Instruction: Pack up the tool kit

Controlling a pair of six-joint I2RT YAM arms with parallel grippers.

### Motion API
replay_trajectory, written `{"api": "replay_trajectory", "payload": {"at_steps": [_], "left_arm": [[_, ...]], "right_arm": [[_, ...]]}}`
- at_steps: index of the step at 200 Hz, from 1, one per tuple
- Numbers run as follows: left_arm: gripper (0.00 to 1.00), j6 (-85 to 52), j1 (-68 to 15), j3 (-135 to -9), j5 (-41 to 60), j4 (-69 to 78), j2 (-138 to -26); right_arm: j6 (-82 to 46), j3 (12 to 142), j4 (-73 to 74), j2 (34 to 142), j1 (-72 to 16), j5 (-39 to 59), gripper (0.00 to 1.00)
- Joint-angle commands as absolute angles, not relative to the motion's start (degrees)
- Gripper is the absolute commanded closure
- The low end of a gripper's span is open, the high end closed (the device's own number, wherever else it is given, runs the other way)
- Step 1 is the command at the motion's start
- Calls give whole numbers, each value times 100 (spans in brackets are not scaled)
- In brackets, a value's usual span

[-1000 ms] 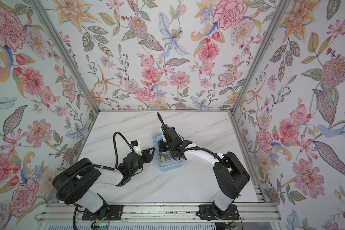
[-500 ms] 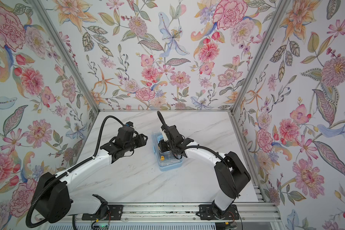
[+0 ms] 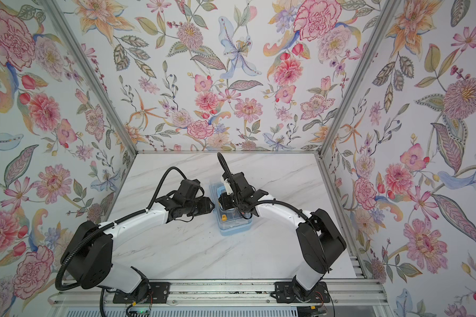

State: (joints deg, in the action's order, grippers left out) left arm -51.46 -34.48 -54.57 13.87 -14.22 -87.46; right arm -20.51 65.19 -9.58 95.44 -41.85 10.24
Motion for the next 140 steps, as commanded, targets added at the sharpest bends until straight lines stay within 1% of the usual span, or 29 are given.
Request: {"api": "replay_trajectory", "payload": {"at_steps": [1, 35, 71, 77, 140], "left_arm": [[48, -5364, -3471, -5347, 1581, -919, -8907], [51, -5508, -3452, -5057, 1608, -581, -9120], [57, -5706, -3278, -4538, 1588, -193, -9007], [57, -5721, -3254, -4461, 1603, -60, -8788], [60, -5768, -3157, -4431, 1692, 150, -8751]], "right_arm": [[-2003, 6014, -2737, 9975, -4209, 1149, 77], [-2019, 5978, -2740, 9953, -4190, 1145, 77], [-2046, 5968, -2738, 9951, -4189, 1143, 77], [-2042, 5968, -2734, 9951, -4194, 1135, 77], [-2099, 6003, -2732, 9965, -4232, 1148, 77]]}}
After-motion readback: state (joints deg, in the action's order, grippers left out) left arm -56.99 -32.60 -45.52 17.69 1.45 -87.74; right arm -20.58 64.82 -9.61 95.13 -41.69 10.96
